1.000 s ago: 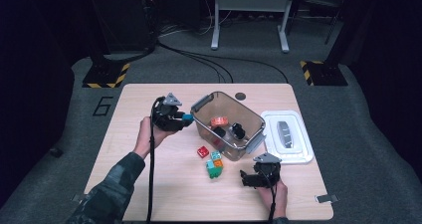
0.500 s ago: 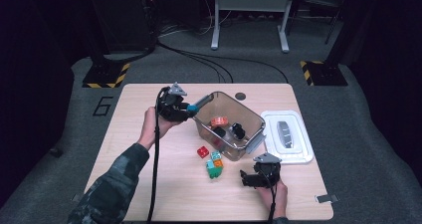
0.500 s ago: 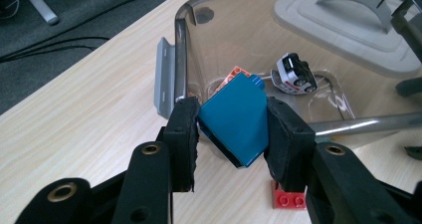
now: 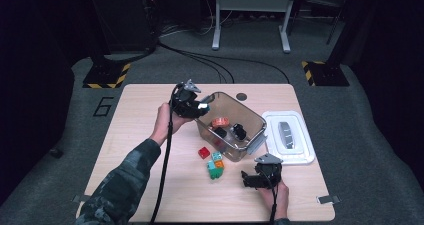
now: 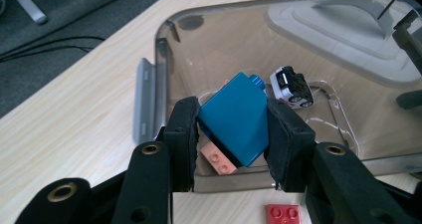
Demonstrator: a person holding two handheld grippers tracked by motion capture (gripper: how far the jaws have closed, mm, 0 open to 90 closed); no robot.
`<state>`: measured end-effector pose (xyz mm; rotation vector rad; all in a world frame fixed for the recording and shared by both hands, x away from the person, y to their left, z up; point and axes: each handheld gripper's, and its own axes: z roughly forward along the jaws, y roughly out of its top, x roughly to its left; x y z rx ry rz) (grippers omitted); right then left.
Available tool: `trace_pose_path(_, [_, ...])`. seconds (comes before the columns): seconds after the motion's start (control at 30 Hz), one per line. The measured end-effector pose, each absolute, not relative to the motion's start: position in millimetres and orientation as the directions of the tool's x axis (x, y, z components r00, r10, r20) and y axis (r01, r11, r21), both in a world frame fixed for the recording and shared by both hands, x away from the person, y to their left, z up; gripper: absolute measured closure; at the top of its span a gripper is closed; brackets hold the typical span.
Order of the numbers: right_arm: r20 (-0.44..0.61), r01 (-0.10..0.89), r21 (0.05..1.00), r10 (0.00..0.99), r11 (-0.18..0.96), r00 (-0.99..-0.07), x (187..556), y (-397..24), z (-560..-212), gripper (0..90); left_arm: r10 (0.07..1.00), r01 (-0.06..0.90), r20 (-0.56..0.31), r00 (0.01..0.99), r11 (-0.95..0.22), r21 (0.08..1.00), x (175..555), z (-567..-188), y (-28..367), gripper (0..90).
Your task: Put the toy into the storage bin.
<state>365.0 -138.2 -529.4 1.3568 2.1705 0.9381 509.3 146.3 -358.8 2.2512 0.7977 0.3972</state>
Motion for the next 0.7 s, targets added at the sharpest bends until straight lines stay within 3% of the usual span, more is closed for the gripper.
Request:
trace_pose_path(0.6, [0.005,0.62,0.724,0.897,0.302,-0.443,365.0,-138.4,-529.4,4.2,0.612,0.488,-0.009,0.79,-0.62,0.615,518.5,-386.4,131.4,58.4])
trace_pose_path(0.7, [0.004,0.619,0.725,0.897,0.302,-0.443,365.0,-138.4,-529.4,4.2,0.615,0.49,-0.011,0.788,-0.616,0.617,516.8,-385.9,132.6,49.8])
